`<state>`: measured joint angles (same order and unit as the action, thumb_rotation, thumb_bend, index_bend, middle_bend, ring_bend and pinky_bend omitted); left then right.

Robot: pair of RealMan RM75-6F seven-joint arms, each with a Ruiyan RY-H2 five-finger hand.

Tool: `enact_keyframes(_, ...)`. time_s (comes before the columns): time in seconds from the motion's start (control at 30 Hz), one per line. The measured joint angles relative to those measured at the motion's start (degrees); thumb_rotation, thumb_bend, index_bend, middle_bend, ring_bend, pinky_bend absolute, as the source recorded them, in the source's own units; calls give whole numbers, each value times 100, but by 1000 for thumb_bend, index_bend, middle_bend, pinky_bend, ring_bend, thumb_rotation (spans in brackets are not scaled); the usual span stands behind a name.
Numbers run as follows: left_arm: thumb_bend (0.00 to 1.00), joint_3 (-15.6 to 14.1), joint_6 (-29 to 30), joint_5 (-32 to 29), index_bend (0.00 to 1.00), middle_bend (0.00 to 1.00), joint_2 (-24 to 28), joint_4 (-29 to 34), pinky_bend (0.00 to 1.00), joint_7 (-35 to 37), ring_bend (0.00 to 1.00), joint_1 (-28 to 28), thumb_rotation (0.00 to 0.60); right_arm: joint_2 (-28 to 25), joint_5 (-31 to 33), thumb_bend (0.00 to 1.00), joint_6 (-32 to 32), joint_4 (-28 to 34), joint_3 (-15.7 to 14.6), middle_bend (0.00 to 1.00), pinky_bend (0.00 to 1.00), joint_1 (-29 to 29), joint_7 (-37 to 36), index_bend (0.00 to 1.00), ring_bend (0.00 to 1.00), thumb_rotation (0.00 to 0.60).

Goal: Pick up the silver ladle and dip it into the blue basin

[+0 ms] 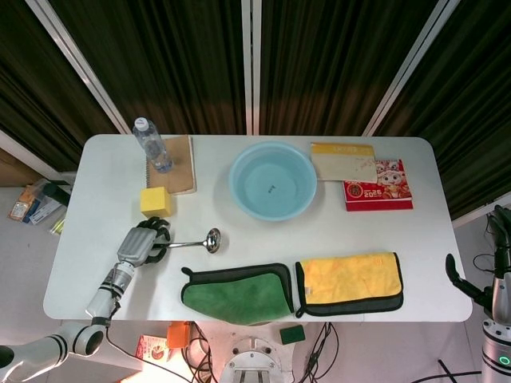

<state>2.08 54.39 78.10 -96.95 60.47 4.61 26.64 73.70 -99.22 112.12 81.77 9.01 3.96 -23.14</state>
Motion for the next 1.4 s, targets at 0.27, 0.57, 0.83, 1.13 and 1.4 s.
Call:
enact_keyframes(0.27,413,-5,7,-10,562,279,3,34,213,-29,131,-4,600,8,3,378,10,-16,4,0,0,-5,-2,0,0,600)
enact_keyframes(0.57,415,-11,110,14,574,280,39,97,214,-62,131,-38,600,-3,29,378,20,-24,10,0,0,-23,-28,0,0,600)
enact_keyframes(0.83,410,-73,99,27,545,280,7,39,213,-237,131,-54,600,-8,30,379,33,-20,16,0,0,-31,-27,0,0,600)
enact_keyframes(1.13,410,-78,101,14,601,285,-12,41,213,-365,133,-53,600,-14,49,380,19,-10,21,0,0,-37,-27,0,0,600)
enact_keyframes(1.4,428,-7,519,138,706,383,-94,-4,281,-147,204,-126,600,-21,66,380,-5,-23,17,0,0,-40,-42,0,0,600)
